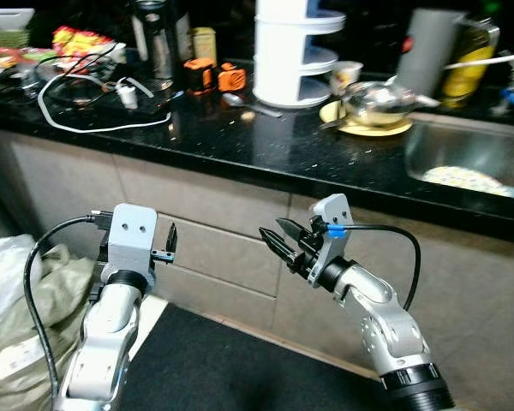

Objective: Kitchen organization

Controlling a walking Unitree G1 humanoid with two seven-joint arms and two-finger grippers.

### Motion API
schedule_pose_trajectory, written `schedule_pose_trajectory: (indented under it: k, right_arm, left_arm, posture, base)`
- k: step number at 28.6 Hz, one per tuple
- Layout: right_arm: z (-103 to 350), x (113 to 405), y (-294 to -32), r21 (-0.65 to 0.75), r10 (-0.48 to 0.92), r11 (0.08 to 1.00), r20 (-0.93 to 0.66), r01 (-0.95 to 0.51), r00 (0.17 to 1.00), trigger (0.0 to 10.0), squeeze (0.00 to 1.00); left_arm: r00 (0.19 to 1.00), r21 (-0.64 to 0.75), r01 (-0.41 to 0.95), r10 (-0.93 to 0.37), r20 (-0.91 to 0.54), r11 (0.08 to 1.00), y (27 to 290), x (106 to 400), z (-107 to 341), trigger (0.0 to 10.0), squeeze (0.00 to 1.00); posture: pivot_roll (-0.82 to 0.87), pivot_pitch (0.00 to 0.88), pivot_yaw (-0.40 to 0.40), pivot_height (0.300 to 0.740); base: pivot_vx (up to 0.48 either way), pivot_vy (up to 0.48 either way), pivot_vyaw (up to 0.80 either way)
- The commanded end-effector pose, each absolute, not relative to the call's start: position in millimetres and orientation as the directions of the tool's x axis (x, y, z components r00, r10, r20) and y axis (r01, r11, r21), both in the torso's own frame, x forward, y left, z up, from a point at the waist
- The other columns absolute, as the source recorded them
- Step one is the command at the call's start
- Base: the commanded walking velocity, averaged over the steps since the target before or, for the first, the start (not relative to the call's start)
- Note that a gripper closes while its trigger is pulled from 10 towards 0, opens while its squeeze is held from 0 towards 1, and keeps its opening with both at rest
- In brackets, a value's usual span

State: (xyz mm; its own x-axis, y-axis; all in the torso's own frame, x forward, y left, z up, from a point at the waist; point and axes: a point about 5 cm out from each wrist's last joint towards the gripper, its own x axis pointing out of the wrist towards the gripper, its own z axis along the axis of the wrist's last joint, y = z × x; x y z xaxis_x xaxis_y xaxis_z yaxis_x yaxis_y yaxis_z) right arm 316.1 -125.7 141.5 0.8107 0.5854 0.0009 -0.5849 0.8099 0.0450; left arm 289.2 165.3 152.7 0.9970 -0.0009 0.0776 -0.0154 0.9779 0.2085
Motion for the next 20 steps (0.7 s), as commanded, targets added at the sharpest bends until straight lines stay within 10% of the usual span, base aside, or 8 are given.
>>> schedule_pose_trajectory:
  k: [1, 20]
  right_arm:
    - [139, 318, -129, 0.032, 0.557, 0.830, -0.003, -0.557, 0.830, 10.0, 0.00]
    - [104, 325, -160, -0.032, 0.231, 0.972, -0.078, -0.234, 0.970, 10.0, 0.00]
  left_arm:
    - [0.999, 0.202, 0.002, -0.013, 0.053, 0.979, 166, 288, 145, 10.0, 0.00]
    - [0.997, 0.127, 0.079, -0.075, -0.030, 0.989, 160, 286, 105, 10.0, 0.00]
  posture:
    - [0.06, 0.000, -0.036, 0.740]
    - [-0.02, 0.000, 0.017, 0.740]
  base:
    - [0.000, 0.000, 0.80]
    - [0.000, 0.000, 0.13]
